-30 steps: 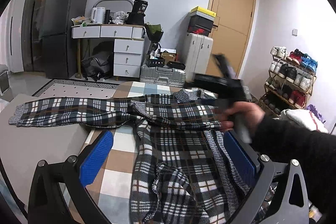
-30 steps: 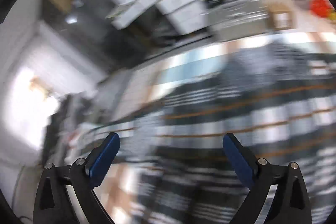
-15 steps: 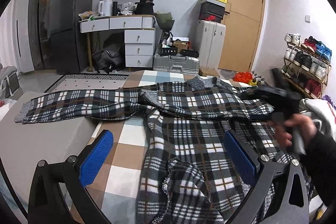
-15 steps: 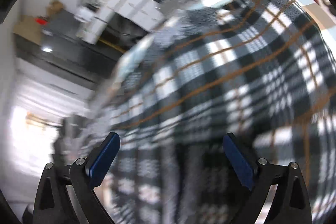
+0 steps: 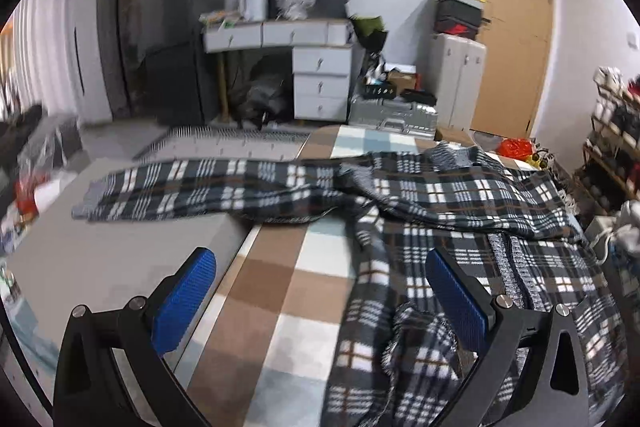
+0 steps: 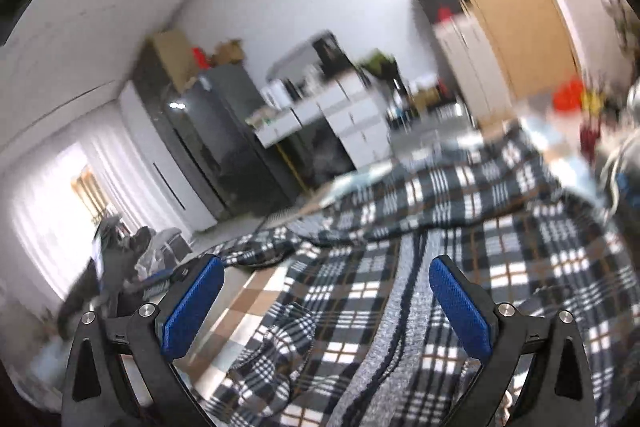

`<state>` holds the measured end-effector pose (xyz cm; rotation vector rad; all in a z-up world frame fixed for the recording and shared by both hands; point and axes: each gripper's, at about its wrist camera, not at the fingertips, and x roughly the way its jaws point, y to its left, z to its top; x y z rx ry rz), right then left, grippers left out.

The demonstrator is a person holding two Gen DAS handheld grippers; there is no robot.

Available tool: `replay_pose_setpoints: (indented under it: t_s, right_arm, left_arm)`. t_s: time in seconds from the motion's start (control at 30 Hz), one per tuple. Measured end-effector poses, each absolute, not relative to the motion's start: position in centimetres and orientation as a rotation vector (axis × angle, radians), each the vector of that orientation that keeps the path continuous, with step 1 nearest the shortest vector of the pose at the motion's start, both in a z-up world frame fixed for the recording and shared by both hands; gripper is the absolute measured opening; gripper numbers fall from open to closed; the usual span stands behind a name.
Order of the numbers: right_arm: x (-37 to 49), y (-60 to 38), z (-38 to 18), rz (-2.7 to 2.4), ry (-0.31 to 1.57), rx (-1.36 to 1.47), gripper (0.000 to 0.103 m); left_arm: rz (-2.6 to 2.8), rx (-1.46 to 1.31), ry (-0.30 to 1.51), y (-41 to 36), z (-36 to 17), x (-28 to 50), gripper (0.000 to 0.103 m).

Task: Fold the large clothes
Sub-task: 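Carry the sleeve across the shirt body with the right tool and release, then grasp the other sleeve's grey knit cuff with the left tool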

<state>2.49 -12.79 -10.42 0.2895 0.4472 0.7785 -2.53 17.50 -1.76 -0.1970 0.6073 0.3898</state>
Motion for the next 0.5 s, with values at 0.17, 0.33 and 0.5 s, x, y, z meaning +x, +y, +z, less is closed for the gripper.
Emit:
replay_pose_setpoints:
  t_s: [0.17, 0.33, 0.5]
  right_arm:
    - [-0.8, -13.4, -10.1, 0.738, 0.35, 0.222, 0.103]
    - [-0.1, -13.7, -10.5, 0.777, 0.383, 0.275, 0.103]
    - [0.0, -13.7, -10.8, 0.824, 0.416, 0.293, 0.103]
  left_arm:
    - [0.431, -0.269, 0.603, 22.3, 0.0, -4.8, 0.102]
    - [0.464, -0.391, 0.645, 29.4, 1.1, -6.5, 0.102]
    - [0.554, -0.658, 0.674, 38.4, 0.3, -8.7, 0.102]
